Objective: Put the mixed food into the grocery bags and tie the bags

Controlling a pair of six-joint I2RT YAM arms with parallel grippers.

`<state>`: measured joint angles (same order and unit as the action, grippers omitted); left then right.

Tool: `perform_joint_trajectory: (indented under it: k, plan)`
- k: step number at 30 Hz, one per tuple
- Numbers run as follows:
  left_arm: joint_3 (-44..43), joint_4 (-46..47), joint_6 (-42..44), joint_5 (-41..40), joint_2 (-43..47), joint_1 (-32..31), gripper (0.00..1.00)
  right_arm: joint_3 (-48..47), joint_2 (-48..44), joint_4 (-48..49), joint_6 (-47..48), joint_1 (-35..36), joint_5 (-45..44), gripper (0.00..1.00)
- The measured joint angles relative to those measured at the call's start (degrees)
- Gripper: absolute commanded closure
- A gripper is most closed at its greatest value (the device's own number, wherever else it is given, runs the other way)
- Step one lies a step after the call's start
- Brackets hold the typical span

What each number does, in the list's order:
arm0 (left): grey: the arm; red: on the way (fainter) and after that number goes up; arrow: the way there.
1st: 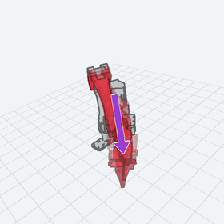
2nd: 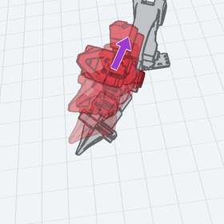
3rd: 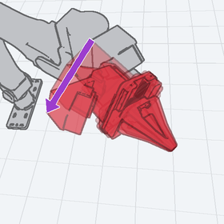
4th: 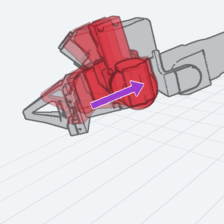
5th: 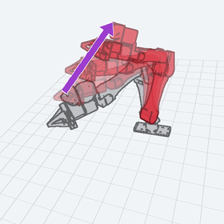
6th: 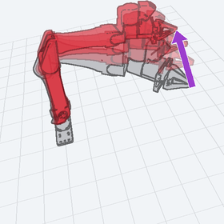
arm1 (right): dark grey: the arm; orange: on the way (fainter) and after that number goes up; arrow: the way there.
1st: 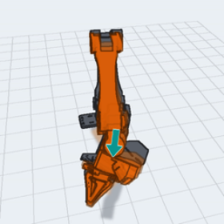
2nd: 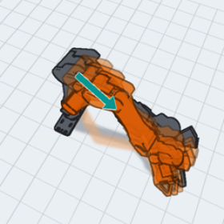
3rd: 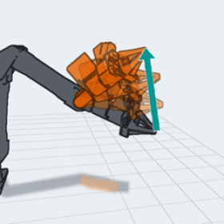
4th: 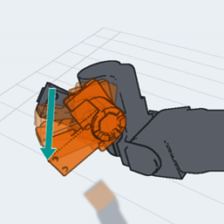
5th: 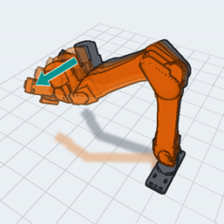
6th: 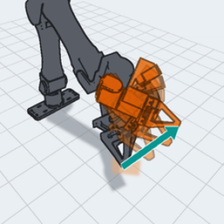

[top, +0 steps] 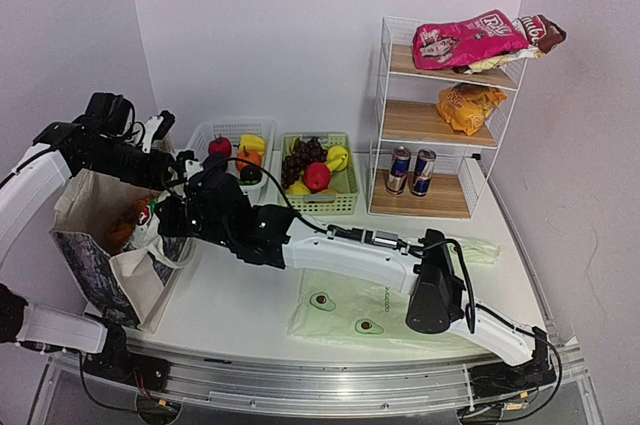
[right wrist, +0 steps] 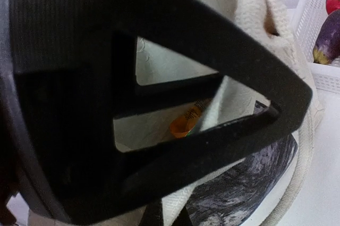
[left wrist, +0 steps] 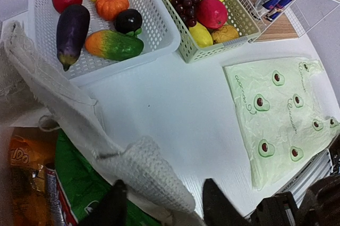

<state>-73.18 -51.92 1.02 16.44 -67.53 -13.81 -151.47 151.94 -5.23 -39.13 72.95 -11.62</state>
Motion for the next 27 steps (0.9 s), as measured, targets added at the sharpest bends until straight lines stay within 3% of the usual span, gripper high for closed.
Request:
perform_joint_trajectory:
  k: [1, 4, 9, 12, 15, 21, 25, 27]
  plan:
    - [0.07, 0.08, 0.00, 0.08, -0.22, -0.53, 0.98, 0.16, 0.00, 0.05, 0.14, 0.00, 0.00, 1.00]
    - [0.09, -0.07, -0.65, -0.37, -0.55, -1.19, 1.00, 1.28, 0.00, 0.98, 0.84, -0.21, 0.07, 0.98]
    - [-0.40, -0.08, 1.46, -1.53, -1.65, 3.44, 1.00, 5.38, -1.69, 3.67, 4.77, -0.55, 1.15, 0.59]
    - [-0.48, 2.86, 6.33, -3.37, -1.49, 11.37, 1.00, 9.47, -5.90, 3.68, 7.22, -0.55, 2.71, 0.40]
    - [0.63, 5.87, 10.50, -5.79, -0.73, 14.40, 1.00, 12.40, -10.98, 3.64, 8.69, -0.43, 5.71, 0.25]
    - [1.80, 8.59, 16.93, -8.53, -0.50, 15.08, 1.00, 21.92, -23.07, 4.75, 10.70, -0.12, 9.95, 0.19]
    - [2.61, 9.38, 20.68, -7.81, -0.07, 15.60, 1.00, 36.14, -34.44, 2.35, 12.94, 0.11, 5.86, 0.16]
    - [2.97, 9.09, 21.95, -6.06, 0.44, 15.75, 0.91, 42.13, -39.45, -1.63, 13.57, -0.14, 2.18, 0.16]
